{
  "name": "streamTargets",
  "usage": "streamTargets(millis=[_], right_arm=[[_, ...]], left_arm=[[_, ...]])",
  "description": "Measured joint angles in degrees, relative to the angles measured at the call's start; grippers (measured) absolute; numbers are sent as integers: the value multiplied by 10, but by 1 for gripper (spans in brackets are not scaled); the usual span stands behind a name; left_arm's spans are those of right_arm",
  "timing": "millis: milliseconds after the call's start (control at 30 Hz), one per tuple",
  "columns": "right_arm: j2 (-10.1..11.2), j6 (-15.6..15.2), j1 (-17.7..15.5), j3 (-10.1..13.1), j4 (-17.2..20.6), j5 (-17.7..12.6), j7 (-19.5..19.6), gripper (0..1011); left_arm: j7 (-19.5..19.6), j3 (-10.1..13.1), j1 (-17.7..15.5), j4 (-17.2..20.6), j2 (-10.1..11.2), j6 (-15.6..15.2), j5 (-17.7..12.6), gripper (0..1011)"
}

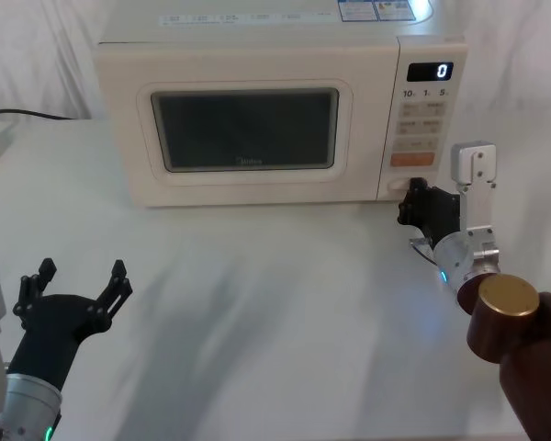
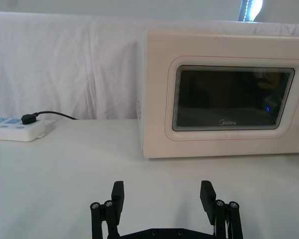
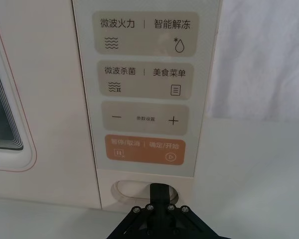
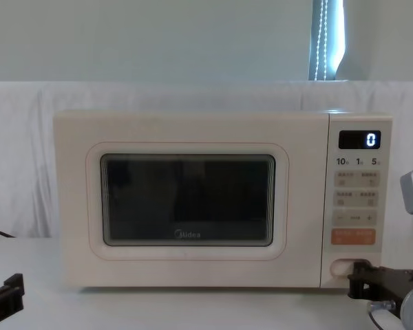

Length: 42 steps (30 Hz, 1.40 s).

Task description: Press the button to open the microwave door with one hand; close the microwave door with the other hand.

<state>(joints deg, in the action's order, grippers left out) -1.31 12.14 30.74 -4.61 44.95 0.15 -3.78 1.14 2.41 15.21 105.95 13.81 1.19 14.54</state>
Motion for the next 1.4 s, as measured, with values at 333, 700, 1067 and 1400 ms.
streamTargets(millis=[333,700,1067,1400], right_arm=[[-3,3,2,0,-5,0,0,0],[-6,5,6,-3,-10,2,0,0],[-8,8,10,-3,-15,4,4,0],[-10,8,10,-2,-16,5,8,0]], left_arm=[[0,0,0,0,0,0,0,1001],[0,0,0,0,0,0,0,1001],[0,0,0,0,0,0,0,1001],[0,0,0,0,0,0,0,1001]])
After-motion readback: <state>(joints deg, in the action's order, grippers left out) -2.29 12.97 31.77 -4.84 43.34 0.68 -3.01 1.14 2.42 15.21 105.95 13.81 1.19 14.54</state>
